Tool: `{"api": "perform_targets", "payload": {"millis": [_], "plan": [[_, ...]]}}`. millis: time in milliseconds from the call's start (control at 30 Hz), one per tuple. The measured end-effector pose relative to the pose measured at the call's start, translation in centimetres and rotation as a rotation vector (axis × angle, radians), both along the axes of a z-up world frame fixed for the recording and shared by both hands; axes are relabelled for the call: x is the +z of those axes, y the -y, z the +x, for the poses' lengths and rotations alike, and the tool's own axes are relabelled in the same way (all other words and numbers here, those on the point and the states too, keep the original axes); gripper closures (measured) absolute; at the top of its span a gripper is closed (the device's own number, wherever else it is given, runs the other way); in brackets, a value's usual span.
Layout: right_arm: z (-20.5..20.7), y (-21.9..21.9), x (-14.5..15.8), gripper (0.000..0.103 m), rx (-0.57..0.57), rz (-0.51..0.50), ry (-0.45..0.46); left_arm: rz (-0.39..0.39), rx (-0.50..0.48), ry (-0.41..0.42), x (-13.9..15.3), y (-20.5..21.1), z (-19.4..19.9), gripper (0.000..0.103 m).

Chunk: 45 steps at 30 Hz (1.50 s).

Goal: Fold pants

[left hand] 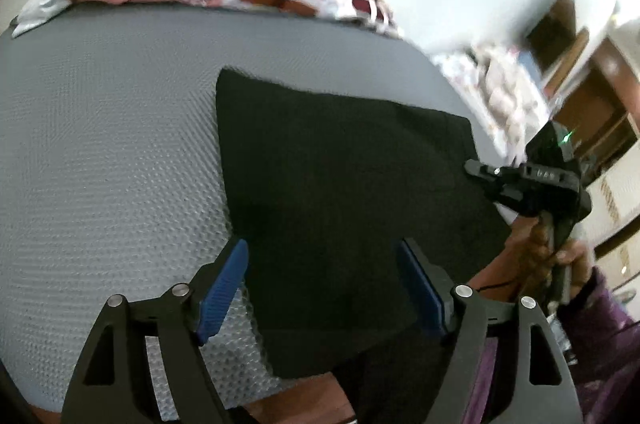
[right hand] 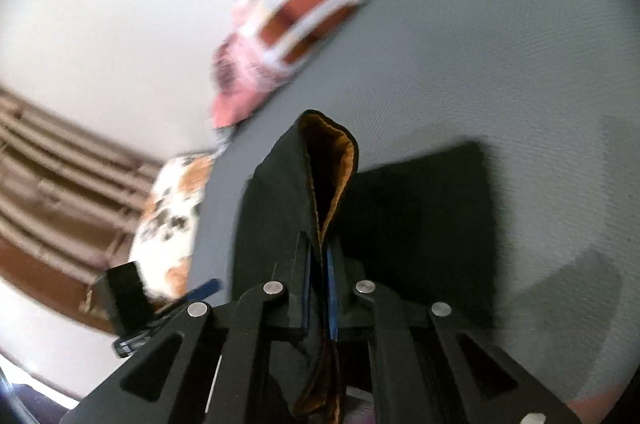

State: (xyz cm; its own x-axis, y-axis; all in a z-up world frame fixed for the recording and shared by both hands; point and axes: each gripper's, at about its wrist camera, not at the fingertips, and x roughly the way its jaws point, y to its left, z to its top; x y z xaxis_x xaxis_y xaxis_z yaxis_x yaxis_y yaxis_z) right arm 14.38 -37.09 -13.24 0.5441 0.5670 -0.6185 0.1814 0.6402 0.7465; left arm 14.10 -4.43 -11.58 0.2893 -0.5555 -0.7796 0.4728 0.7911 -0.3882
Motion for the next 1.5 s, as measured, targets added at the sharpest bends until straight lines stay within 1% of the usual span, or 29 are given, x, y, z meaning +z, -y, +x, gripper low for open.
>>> {"api": "perform_targets", "payload": {"millis": [67,133,233,333,433,500,533,600,667,700,733,800,900,967,1000,1033,1067,1100,1133,1167,1200,1267,1300,1333,1367,1400,1433,1467,1500], "plan": [[-1.0,2.0,-1.5,0.097,-0.051,0.045,-0.018,0.026,-0.027,-0.026,-1.1,1.1,0.0,0.026],[-1.3,2.6,-1.8,0.097,-0.063,0.065,-0.017,0.062,-0.032,-0.012,-1.7,1.8,-0.2,0.026],[-1.2,2.4,-1.3,0.097,-0.042,0.040,0.003,0.089,-0.038,0.009,-1.9,2.0,-0.3,0.024],[-1.0,2.8,-1.2,0.097,-0.043,0.053,0.010,0.087,-0.010,-0.021,-2.0,1.8,0.2,0.024],[-0.9,2.9,-0.7,0.097,-0.034,0.030,0.018,0.061,0.015,-0.055,-2.4,1.3,0.6,0.024],[-0.8,3.2,-1.0,0.097,-0.029,0.011,0.015,0.066,0.018,-0.085,-3.0,1.4,1.0,0.023],[-0.7,3.4,-1.4,0.097,-0.032,0.012,0.009,0.061,0.020,-0.063,-2.9,1.4,0.9,0.022],[-0.9,3.9,-2.3,0.097,-0.036,0.024,0.007,0.074,0.014,-0.059,-3.1,1.8,1.0,0.020],[-1.1,4.2,-3.3,0.098,-0.034,0.003,-0.006,0.083,0.005,-0.042,-3.2,2.0,0.9,0.019],[-1.3,4.4,-3.6,0.098,-0.044,0.023,-0.011,0.089,0.001,-0.038,-3.2,2.2,0.9,0.018],[-1.4,4.4,-3.5,0.098,-0.047,0.028,-0.009,0.091,-0.001,-0.039,-3.2,2.3,1.0,0.018],[-1.4,3.9,-2.5,0.098,-0.025,-0.029,0.008,0.082,0.002,-0.042,-3.2,2.3,1.3,0.018],[-1.3,3.4,-1.7,0.097,-0.008,-0.074,0.015,0.040,0.009,-0.070,-3.2,1.6,1.7,0.018],[-1.2,3.1,-1.4,0.092,-0.012,-0.087,0.007,0.019,0.011,-0.078,-3.2,1.2,2.1,0.018],[-1.3,3.2,-1.2,0.088,-0.025,-0.093,-0.004,0.007,0.006,-0.082,-3.2,1.2,2.3,0.018],[-1.4,3.3,-0.9,0.081,-0.039,-0.108,-0.013,0.001,-0.003,-0.083,-3.2,1.3,2.5,0.018],[-1.6,3.4,-0.5,0.077,-0.047,-0.134,-0.017,0.000,-0.010,-0.086,-3.2,1.3,2.7,0.018],[-1.8,3.4,-0.2,0.067,-0.053,-0.160,-0.021,-0.006,-0.015,-0.087,-3.3,1.4,2.9,0.018],[-2.2,3.4,0.2,0.054,-0.063,-0.207,-0.033,-0.017,-0.020,-0.089,-3.2,1.6,3.2,0.018],[-2.5,3.4,0.3,0.049,-0.058,-0.218,-0.034,-0.031,-0.027,-0.097,-3.3,1.8,3.6,0.018],[-2.6,3.3,0.2,0.045,-0.043,-0.208,-0.034,-0.054,-0.032,-0.100,-3.4,1.8,4.0,0.018],[-2.6,2.9,-0.5,0.044,-0.013,-0.207,-0.061,-0.092,-0.032,-0.114,-3.6,1.9,4.8,0.019],[-2.5,2.4,-1.2,0.045,0.014,-0.205,-0.083,-0.101,-0.023,-0.120,-3.6,1.8,5.2,0.025],[-2.6,2.2,-1.3,0.045,0.016,-0.205,-0.066,-0.102,-0.016,-0.124,-3.7,1.8,5.7,0.044],[-2.6,1.9,-1.4,0.049,0.030,-0.192,-0.052,-0.093,-0.002,-0.133,-3.9,1.7,6.2,0.052],[-2.4,1.6,-1.8,0.072,0.053,-0.154,-0.060,-0.104,0.016,-0.142,-4.1,1.4,6.6,0.061],[-2.5,1.2,-2.0,0.074,0.052,-0.153,-0.056,-0.121,0.024,-0.155,-4.2,1.0,6.8,0.065],[-2.4,0.7,-1.8,0.075,0.060,-0.176,-0.034,-0.138,0.033,-0.166,-4.3,0.7,7.0,0.067],[-2.3,0.4,-1.7,0.078,0.068,-0.178,-0.028,-0.146,0.039,-0.168,-4.5,0.4,7.2,0.069]]}}
